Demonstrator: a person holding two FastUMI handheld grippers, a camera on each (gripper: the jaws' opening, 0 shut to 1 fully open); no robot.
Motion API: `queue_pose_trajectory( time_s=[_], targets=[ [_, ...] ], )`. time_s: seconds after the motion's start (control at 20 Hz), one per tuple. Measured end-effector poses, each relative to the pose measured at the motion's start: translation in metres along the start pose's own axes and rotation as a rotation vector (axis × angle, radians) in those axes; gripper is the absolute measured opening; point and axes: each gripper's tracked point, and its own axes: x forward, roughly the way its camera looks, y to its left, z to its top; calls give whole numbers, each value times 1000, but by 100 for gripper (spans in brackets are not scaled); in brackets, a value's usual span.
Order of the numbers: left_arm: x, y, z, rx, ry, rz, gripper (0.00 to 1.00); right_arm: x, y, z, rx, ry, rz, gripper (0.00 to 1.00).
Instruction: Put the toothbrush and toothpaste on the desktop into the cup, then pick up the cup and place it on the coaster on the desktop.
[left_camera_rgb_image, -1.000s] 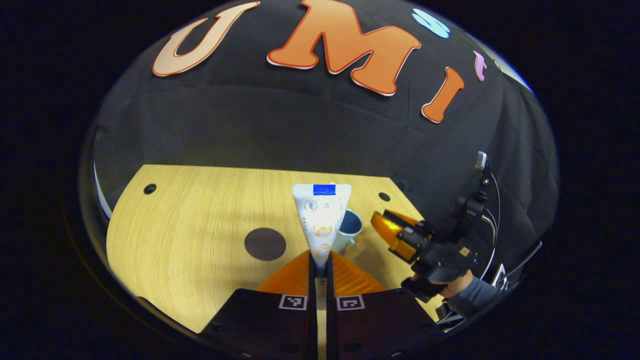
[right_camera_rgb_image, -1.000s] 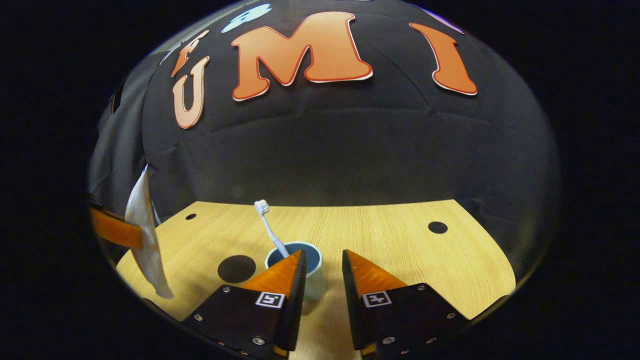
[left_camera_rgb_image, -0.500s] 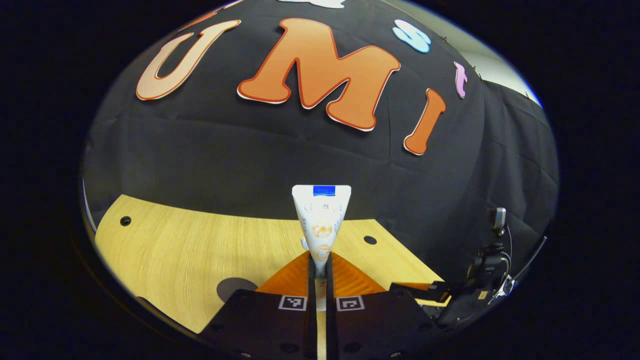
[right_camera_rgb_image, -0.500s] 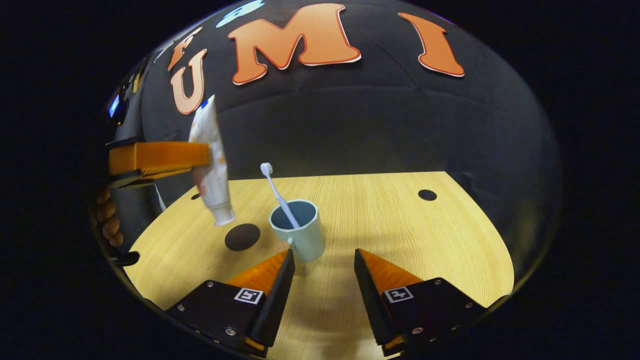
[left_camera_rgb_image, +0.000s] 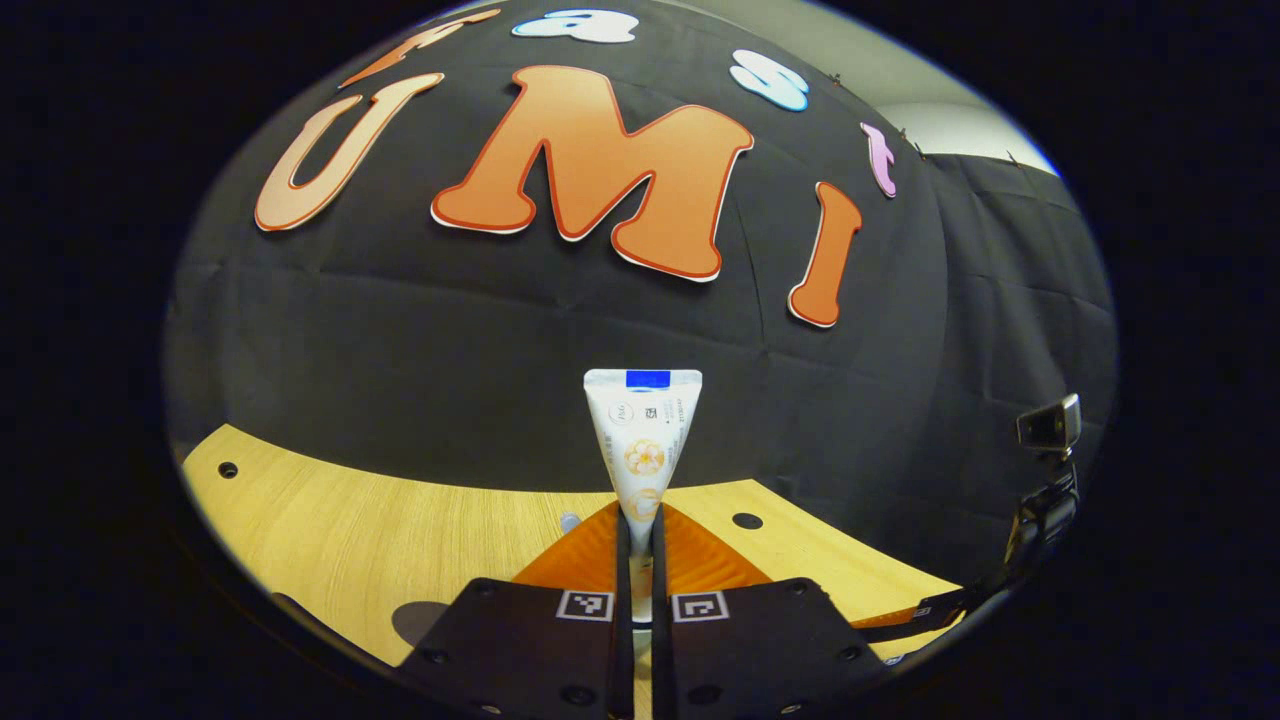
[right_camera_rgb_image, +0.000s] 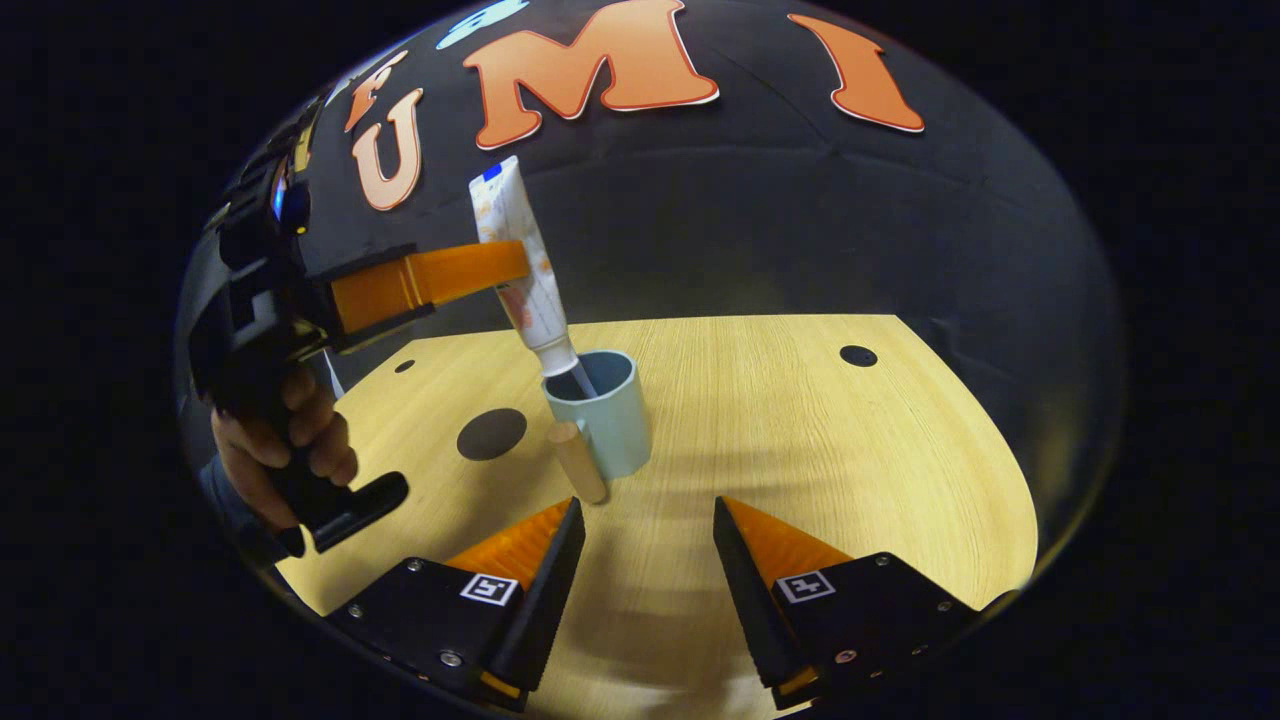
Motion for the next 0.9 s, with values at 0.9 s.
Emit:
queue_pose_trajectory(
  time_s=[0.9],
  targets=[
    [8,10,-65,93,43,83,7,3,-17,7,37,-46,32,79]
  ],
)
